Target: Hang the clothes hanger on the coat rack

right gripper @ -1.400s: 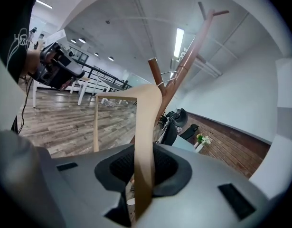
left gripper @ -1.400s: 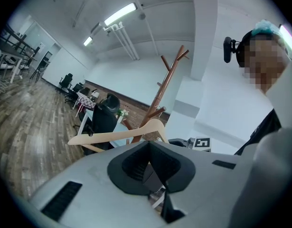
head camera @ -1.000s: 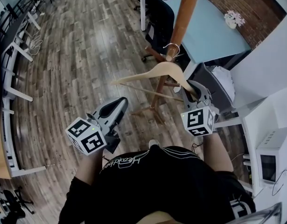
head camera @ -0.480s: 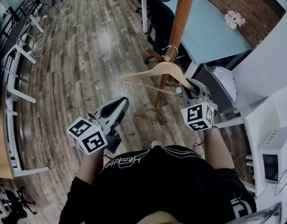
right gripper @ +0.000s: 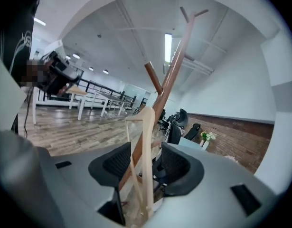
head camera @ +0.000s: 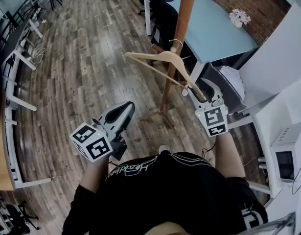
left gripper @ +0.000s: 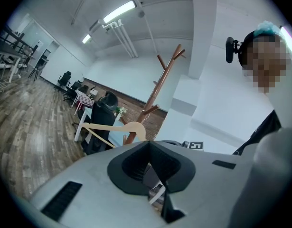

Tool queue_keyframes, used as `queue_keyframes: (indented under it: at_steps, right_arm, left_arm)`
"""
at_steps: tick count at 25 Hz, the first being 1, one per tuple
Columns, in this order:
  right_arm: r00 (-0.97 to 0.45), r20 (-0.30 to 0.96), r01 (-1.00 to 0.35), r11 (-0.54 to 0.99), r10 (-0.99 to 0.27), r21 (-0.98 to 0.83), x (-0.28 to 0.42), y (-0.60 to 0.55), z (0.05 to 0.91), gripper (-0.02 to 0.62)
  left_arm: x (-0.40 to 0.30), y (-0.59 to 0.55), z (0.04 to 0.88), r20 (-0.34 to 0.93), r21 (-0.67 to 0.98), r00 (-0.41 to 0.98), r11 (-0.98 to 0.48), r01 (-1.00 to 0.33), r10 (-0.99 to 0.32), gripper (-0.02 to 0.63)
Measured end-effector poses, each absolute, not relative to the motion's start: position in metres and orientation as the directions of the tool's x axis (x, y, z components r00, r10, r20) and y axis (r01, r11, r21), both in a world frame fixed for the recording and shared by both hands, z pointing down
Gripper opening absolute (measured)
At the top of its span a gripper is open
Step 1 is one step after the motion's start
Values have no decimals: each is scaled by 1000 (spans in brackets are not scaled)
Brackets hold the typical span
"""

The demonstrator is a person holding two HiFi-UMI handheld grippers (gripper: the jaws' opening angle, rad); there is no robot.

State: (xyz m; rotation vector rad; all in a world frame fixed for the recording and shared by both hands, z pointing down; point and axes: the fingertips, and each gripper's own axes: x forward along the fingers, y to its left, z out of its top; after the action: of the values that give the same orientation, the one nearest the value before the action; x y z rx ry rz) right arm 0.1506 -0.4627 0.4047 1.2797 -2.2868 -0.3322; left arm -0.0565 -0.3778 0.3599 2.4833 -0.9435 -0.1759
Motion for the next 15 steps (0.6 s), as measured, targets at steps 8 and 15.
queue_keyframes:
  at_steps: [8,15]
  right_arm:
    - [-634,207,-752,656,-745,56,115,-357,365,207]
    - [-732,149,-681,717,-665,-145,77,-262,352,121]
  left_arm:
    - [-57,-324,353,9,463,803,-710,-531,-596,8]
    - [-64,-264,357,-17,477,835,-738,-476,-550,8]
